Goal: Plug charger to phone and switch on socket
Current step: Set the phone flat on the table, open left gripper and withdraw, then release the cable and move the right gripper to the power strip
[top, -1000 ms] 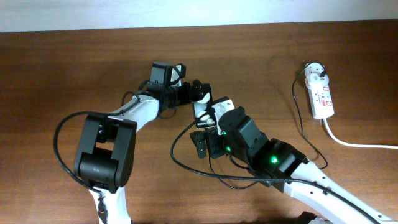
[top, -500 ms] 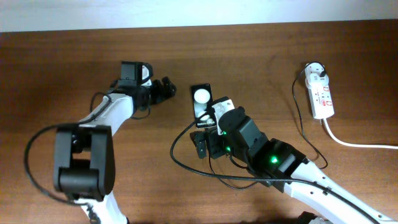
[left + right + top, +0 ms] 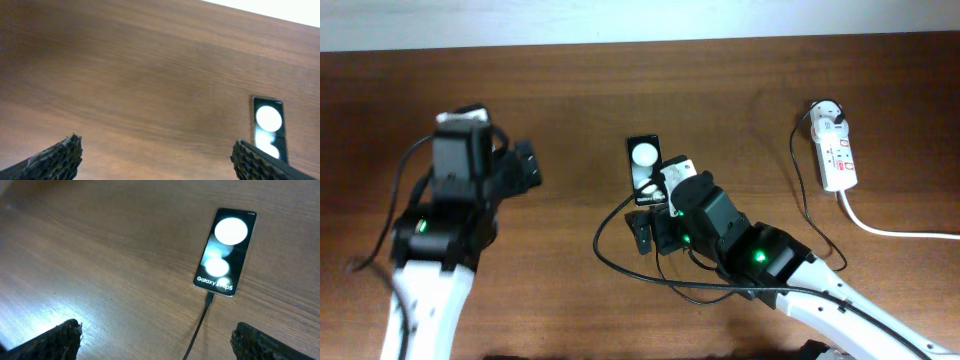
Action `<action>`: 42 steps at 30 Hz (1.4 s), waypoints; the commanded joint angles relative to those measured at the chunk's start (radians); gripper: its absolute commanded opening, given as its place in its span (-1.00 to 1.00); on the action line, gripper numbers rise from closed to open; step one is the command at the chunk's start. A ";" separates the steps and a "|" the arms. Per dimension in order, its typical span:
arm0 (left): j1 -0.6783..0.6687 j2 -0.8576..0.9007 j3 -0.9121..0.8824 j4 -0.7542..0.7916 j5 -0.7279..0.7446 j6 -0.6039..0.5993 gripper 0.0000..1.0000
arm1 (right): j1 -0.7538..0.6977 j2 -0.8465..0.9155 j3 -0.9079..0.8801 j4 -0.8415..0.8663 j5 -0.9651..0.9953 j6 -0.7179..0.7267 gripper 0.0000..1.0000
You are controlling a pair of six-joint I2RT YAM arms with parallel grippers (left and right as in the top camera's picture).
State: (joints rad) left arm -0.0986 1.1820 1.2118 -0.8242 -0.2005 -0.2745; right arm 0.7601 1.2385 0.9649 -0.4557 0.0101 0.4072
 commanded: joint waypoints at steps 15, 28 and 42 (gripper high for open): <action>0.003 -0.581 0.001 -0.170 -0.223 0.045 0.99 | -0.002 0.003 0.015 0.155 0.001 -0.007 0.97; 0.000 -0.581 0.001 -0.522 -0.260 0.045 0.99 | -0.002 0.003 0.015 0.491 0.002 -0.007 0.98; 0.000 -0.900 0.001 -0.624 -0.256 0.044 0.99 | -0.161 -0.032 0.015 0.288 0.160 -0.010 0.97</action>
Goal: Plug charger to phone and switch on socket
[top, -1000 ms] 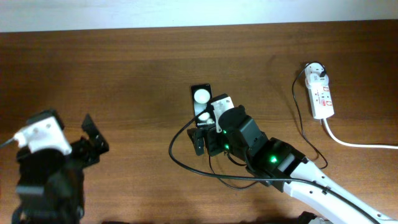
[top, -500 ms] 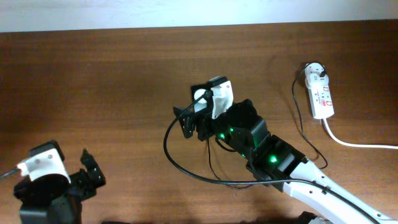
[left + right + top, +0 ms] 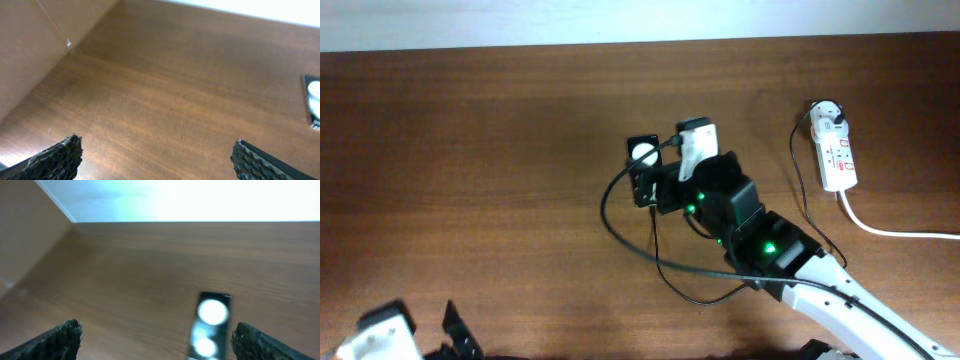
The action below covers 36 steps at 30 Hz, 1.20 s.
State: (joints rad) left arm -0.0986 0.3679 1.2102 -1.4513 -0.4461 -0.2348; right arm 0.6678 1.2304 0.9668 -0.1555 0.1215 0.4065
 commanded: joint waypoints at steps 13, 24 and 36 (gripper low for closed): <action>0.002 -0.160 0.002 0.022 -0.014 0.005 0.99 | -0.531 0.321 0.013 -0.071 -0.043 -0.009 0.98; 0.002 -0.219 0.002 0.022 -0.015 0.005 0.98 | -0.531 0.336 0.013 -0.077 -0.043 -0.006 0.98; 0.002 -0.225 0.002 0.022 -0.014 0.005 0.99 | -0.531 0.336 0.013 -0.077 -0.043 -0.006 0.98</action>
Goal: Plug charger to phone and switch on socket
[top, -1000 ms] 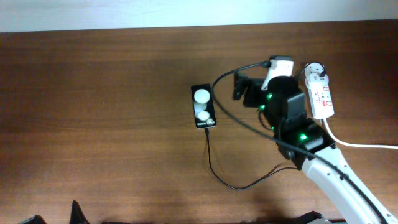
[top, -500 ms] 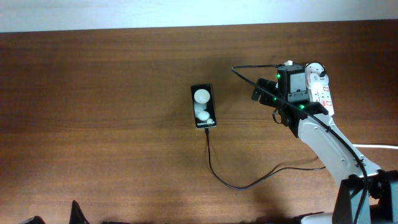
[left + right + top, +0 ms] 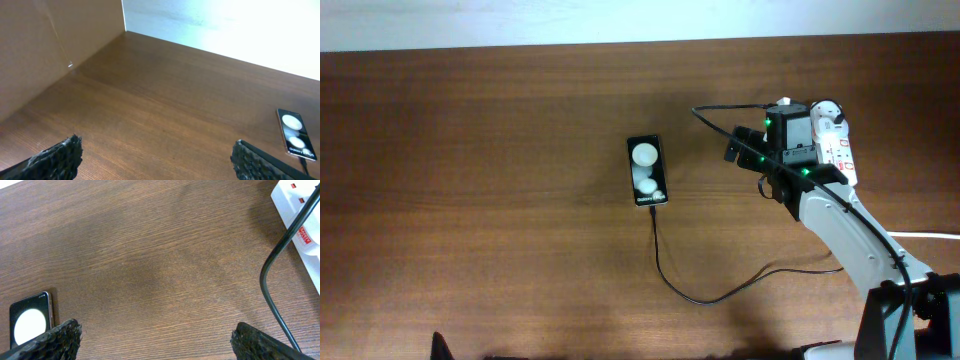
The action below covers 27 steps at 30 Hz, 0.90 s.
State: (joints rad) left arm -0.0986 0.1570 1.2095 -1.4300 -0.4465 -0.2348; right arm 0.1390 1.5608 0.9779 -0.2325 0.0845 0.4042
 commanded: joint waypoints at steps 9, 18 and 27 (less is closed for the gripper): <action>0.003 -0.150 -0.026 0.018 -0.011 0.005 0.98 | -0.002 0.005 0.002 0.000 -0.006 -0.004 0.98; 0.003 -0.150 -0.110 0.238 0.104 -0.121 0.99 | -0.002 0.005 0.002 0.000 -0.006 -0.004 0.97; 0.003 -0.150 -0.368 0.555 0.122 -0.121 0.98 | -0.002 0.005 0.002 0.000 -0.006 -0.004 0.98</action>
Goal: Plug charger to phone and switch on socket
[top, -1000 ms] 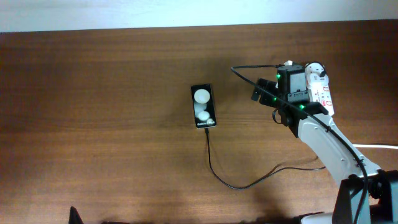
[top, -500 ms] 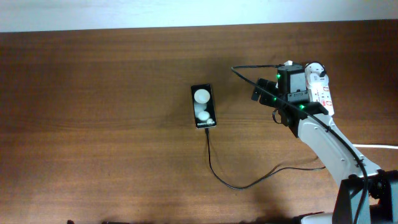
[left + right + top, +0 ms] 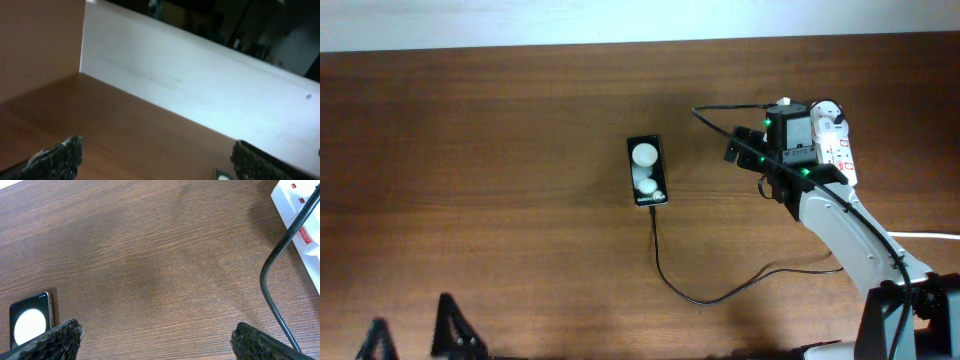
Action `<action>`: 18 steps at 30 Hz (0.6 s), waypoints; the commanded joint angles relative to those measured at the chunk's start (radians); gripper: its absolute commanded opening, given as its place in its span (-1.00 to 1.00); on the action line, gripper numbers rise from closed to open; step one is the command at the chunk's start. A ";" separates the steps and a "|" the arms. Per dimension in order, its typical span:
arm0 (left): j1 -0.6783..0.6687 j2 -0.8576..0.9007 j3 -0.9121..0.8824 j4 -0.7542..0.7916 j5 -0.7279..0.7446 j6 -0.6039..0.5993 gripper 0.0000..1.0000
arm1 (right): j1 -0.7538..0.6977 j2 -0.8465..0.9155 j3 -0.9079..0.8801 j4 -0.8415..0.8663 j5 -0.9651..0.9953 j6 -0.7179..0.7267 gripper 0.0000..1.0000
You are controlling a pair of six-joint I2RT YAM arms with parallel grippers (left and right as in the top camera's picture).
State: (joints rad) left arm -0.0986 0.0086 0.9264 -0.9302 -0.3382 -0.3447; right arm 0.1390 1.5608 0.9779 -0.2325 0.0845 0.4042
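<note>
The black phone lies face up mid-table, also at the lower left edge of the right wrist view. The black charger cable is plugged into its near end and loops right toward the white power strip. A white plug sits in the strip's far end. My right gripper hangs open just left of the strip, nothing between its fingers. My left gripper is open and empty, pulled back at the table's near left edge.
A stretch of black cable crosses the right side of the right wrist view, close to the strip. A white cord leaves the strip to the right. A pale wall rises behind the brown table.
The right arm, phone, cable and strip are where they were. The left wrist camera has tipped upward toward the wall, and more of the left arm shows at the overhead view's bottom edge.
First the right gripper hung open over the phone with the cable in its port, and the left arm stood at the table's left. Then the left arm was back at the near left corner. Later the right gripper was beside the power strip, where it remains.
</note>
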 commanded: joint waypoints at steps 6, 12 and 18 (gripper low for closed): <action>0.003 -0.002 -0.278 0.167 0.013 -0.011 0.98 | -0.002 0.005 0.002 0.000 -0.006 -0.004 0.97; 0.003 -0.002 -0.314 0.084 0.012 -0.010 0.98 | -0.002 0.005 0.002 0.000 -0.006 -0.004 0.97; 0.003 -0.002 -0.384 0.195 -0.047 -0.011 0.99 | -0.002 0.005 0.002 0.000 -0.006 -0.004 0.97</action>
State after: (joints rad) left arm -0.0986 0.0093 0.5911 -0.7647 -0.3626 -0.3492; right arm 0.1390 1.5608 0.9779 -0.2329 0.0845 0.4038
